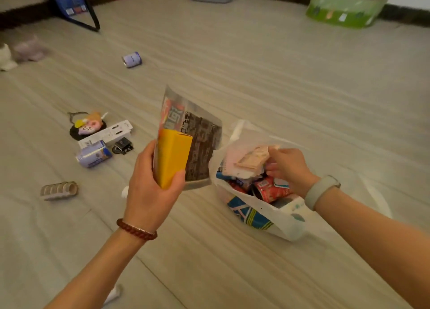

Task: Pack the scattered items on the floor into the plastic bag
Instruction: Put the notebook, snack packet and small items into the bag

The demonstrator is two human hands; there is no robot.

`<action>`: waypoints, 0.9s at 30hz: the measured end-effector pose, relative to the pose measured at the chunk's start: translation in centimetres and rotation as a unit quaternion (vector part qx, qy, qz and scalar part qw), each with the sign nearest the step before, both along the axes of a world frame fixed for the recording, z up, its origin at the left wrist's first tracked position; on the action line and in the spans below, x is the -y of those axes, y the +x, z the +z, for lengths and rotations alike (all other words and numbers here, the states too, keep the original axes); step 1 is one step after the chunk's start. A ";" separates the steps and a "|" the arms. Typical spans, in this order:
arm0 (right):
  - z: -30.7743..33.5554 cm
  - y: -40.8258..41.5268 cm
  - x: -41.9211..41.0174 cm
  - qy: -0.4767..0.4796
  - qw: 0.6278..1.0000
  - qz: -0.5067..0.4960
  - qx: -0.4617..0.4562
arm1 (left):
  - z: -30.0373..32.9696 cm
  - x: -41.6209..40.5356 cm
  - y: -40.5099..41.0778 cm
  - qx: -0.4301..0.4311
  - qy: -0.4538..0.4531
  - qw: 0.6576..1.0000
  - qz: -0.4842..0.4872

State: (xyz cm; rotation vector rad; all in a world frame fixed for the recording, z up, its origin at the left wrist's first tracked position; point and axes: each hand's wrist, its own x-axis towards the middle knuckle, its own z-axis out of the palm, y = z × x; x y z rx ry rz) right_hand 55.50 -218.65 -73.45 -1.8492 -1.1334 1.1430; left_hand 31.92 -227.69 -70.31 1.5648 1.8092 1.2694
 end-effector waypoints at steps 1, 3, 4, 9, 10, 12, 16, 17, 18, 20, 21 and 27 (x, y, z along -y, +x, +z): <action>0.6 -0.3 -0.2 0.025 0.998 0.010 0.060 | 0.2 0.3 -0.2 0.014 -0.001 1.000 -0.016; 2.1 -1.2 0.8 0.105 0.982 0.036 0.152 | 0.8 0.8 -0.5 0.057 0.002 0.997 -0.060; 3.0 -1.9 1.6 0.146 0.978 0.063 0.131 | 1.1 1.0 -0.7 0.084 0.001 0.993 -0.082; 4.8 -5.7 5.2 0.053 0.965 0.235 -0.103 | 2.1 1.2 -1.4 0.247 -0.048 0.954 -0.166; 4.9 -6.0 5.4 -0.009 0.958 0.226 -0.176 | 2.1 1.2 -1.6 0.285 -0.068 0.939 -0.179; 5.0 -6.1 5.1 -0.079 0.934 0.202 -0.283 | 2.4 1.2 -1.7 0.303 -0.094 0.923 -0.217; 5.1 -6.0 4.1 -0.104 0.915 0.166 -0.353 | 2.9 1.8 -1.1 0.165 -0.105 0.939 -0.283; 5.1 -5.9 4.1 -0.109 0.916 0.162 -0.350 | 2.8 2.0 -1.2 0.150 -0.108 0.939 -0.289; 4.9 -5.8 4.2 -0.114 0.916 0.165 -0.347 | 2.7 2.1 -1.4 0.139 -0.109 0.941 -0.289; 4.8 -5.9 4.8 -0.127 0.909 0.192 -0.348 | 2.5 2.3 -1.8 0.123 -0.109 0.942 -0.294; 4.8 -6.1 5.1 -0.121 0.905 0.206 -0.352 | 2.4 2.5 -1.9 0.115 -0.112 0.939 -0.305; 3.9 -8.9 6.7 -0.032 0.932 0.105 -0.344 | 0.8 3.3 -1.9 0.050 -0.084 0.949 -0.300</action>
